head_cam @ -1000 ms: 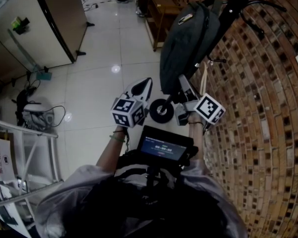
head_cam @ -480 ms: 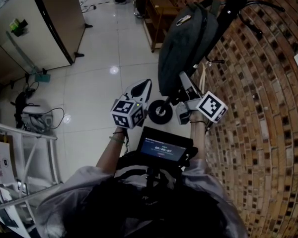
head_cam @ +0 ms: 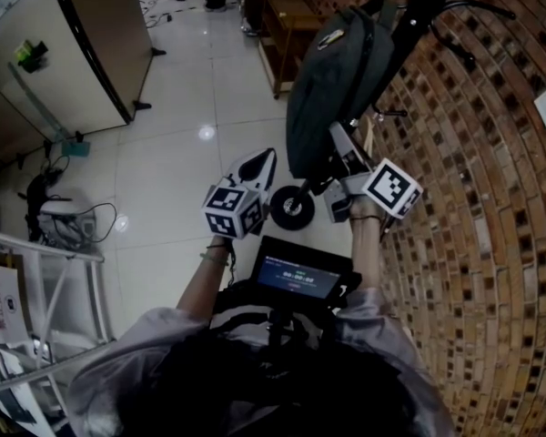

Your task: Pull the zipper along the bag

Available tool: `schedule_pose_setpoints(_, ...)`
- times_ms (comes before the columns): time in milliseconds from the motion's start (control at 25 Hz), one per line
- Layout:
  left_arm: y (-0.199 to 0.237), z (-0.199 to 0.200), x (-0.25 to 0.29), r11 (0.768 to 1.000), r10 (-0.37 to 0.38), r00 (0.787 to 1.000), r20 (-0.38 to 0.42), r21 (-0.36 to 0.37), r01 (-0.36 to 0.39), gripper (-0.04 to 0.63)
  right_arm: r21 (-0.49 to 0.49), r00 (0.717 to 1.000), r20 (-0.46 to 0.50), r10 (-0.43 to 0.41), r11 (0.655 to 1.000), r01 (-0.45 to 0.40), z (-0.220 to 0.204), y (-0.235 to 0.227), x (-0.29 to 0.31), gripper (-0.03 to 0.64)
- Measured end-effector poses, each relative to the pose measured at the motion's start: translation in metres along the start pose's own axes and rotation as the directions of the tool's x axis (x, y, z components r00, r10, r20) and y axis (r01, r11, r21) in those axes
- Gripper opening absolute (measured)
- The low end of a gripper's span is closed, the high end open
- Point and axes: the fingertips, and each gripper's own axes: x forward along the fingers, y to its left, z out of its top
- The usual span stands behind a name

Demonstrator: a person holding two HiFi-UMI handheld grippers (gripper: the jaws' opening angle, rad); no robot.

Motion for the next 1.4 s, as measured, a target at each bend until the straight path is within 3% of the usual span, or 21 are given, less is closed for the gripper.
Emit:
schedule_pose_setpoints(120,-0.001,0.0,0.001,1.0,-0.002,1.0,0.0,-0.001,0.002,0.008,0.03,0.998,0.019,0.068,0.997,-0.068,0.008,0.014,0.007,0.022)
schedule_pose_setpoints(800,-0.002,-0.002,0.004,1.0,-0.008,1.0,-0.005,-0.013,0.008,0.008,-0.092,0.998,0.039,0.059,0.994,-0.055,0.053,0.034,0.02,0.023)
schedule_pose_setpoints(1400,0.0,0.001,0.012,1.0,-0.013,1.0,0.002,-0.016,0.013,0.008,-0.103,0.993,0.041,0.11,0.989,-0.105,0.079,0.052,0.031,0.025)
